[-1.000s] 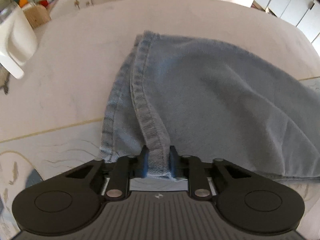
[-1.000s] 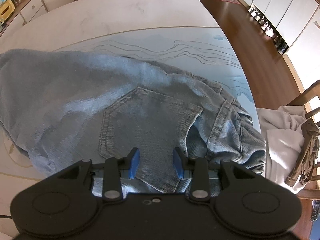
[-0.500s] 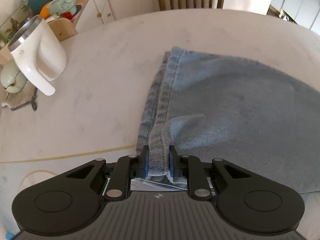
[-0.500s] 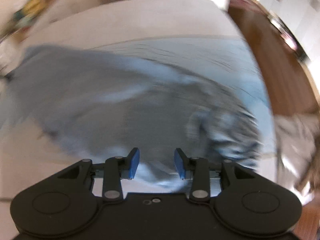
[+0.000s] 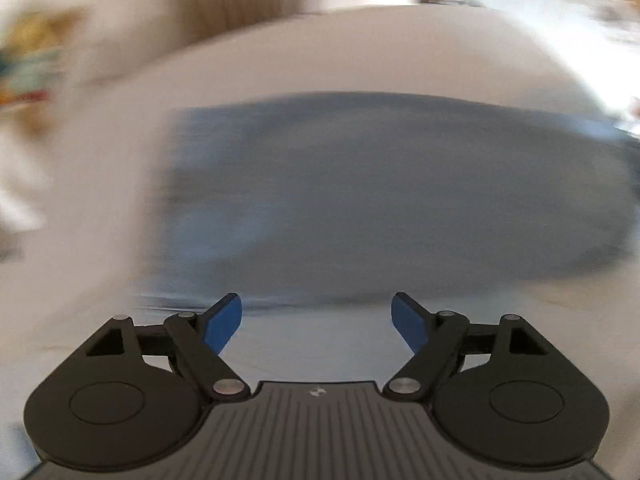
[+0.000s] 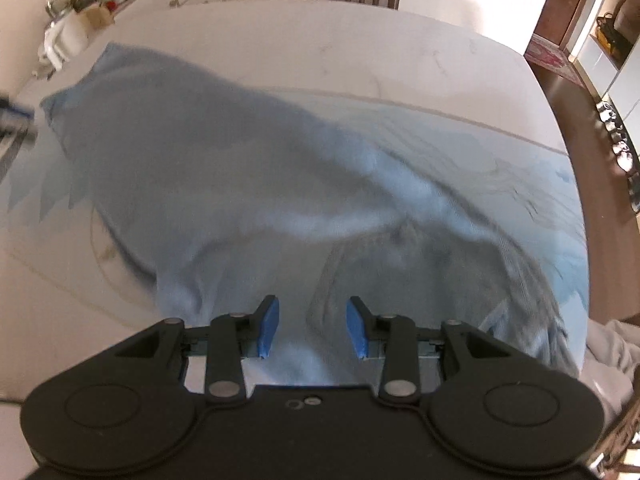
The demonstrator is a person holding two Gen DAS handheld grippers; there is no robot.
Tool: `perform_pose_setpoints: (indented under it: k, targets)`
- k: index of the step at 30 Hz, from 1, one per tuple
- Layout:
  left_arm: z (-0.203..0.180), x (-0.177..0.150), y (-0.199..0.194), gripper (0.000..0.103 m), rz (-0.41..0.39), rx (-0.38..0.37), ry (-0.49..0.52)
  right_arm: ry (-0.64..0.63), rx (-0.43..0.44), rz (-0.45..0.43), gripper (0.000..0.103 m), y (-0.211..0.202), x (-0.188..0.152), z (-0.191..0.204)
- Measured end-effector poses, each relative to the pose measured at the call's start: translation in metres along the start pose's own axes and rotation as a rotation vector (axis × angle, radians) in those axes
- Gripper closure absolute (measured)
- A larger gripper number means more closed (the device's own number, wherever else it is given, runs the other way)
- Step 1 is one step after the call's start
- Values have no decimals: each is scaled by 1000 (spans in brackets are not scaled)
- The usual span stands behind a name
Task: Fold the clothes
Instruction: 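Open the left gripper and move it away from the folded jeans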
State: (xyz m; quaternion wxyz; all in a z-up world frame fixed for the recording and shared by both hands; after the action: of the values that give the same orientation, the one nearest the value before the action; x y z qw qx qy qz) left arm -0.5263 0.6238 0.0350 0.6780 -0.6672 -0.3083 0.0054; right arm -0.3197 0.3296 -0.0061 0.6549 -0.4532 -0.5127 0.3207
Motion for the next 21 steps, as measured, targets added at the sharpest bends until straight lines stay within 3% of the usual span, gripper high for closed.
perform_pose_setpoints:
  k: [3, 7, 12, 17, 21]
  targets:
    - [-77, -2, 6, 21, -9, -242, 145, -21, 26, 7, 0, 14, 25, 7]
    - [-164, 5, 40, 21, -24, -411, 316, -51, 66, 28, 0, 36, 53, 19]
    - [-212, 17, 80, 21, -14, -503, 362, -114, 84, 71, 0, 59, 63, 34]
    - [-217, 37, 102, 21, -76, -507, 310, -102, 99, 112, 0, 68, 58, 29]
    - [-228, 44, 116, 21, -91, -582, 273, -93, 100, 124, 0, 73, 59, 26]
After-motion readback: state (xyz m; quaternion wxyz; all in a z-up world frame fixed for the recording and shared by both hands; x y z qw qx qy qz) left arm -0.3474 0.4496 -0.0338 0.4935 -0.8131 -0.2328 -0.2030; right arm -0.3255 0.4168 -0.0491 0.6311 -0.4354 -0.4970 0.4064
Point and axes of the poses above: each gripper's, at about its wrist camera, not at the fingertips, and y roughly the way its jaws point, z to its left, x to its top, the point moved 1 cm from there along y, roughly the way its jaws point, and after that the axes turned 2 degrees about -y, right-handed, at the moved point
